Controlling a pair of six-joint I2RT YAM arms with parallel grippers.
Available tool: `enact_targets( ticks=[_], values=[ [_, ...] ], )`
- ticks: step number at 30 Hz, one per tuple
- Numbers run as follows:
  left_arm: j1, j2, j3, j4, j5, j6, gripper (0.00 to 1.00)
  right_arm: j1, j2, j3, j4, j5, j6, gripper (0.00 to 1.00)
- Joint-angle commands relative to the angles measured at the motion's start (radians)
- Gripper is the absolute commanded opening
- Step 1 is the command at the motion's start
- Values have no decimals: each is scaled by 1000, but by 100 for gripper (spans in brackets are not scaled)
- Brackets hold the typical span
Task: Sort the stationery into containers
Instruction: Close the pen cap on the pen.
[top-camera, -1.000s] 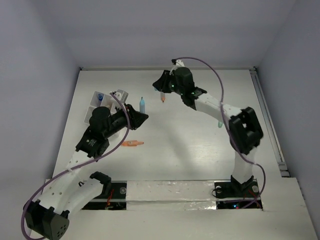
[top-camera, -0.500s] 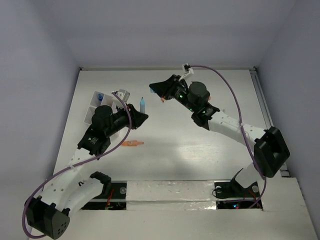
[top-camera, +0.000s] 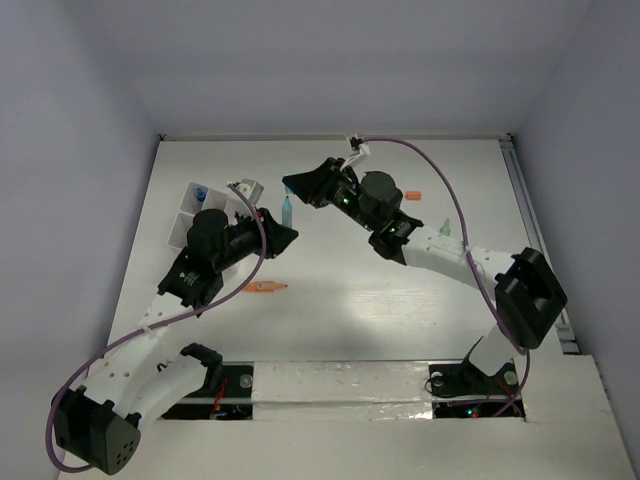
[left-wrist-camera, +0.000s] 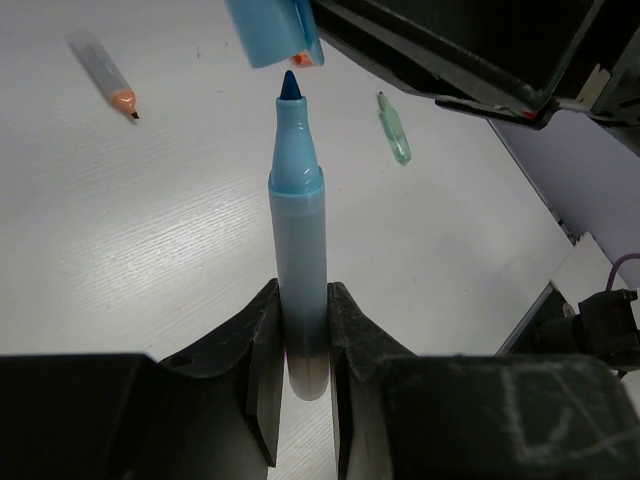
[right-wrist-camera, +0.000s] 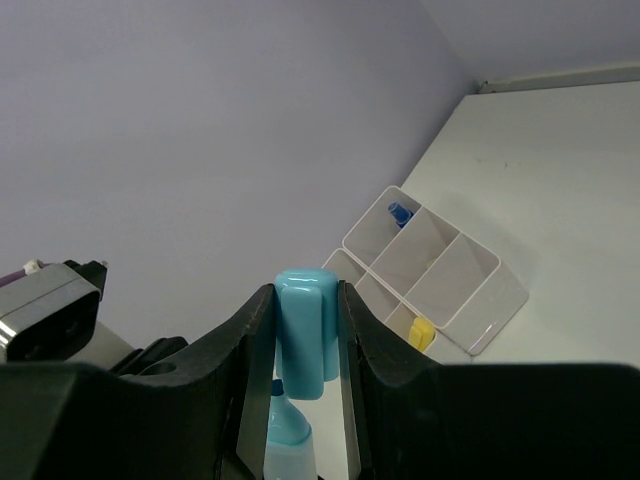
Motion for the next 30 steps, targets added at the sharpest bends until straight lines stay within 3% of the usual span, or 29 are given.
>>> enact_targets(
  ticks=[1, 7, 30],
  values=[
    [6, -13, 36, 30, 8, 17, 0, 16, 4, 52, 42, 29, -35, 24],
    [6, -9, 39, 23, -8, 14, 0, 36, 10, 58, 41, 29, -59, 24],
    [6, -49, 47, -1, -124, 31, 0, 165, -22, 10, 33, 286, -248, 23]
  ],
)
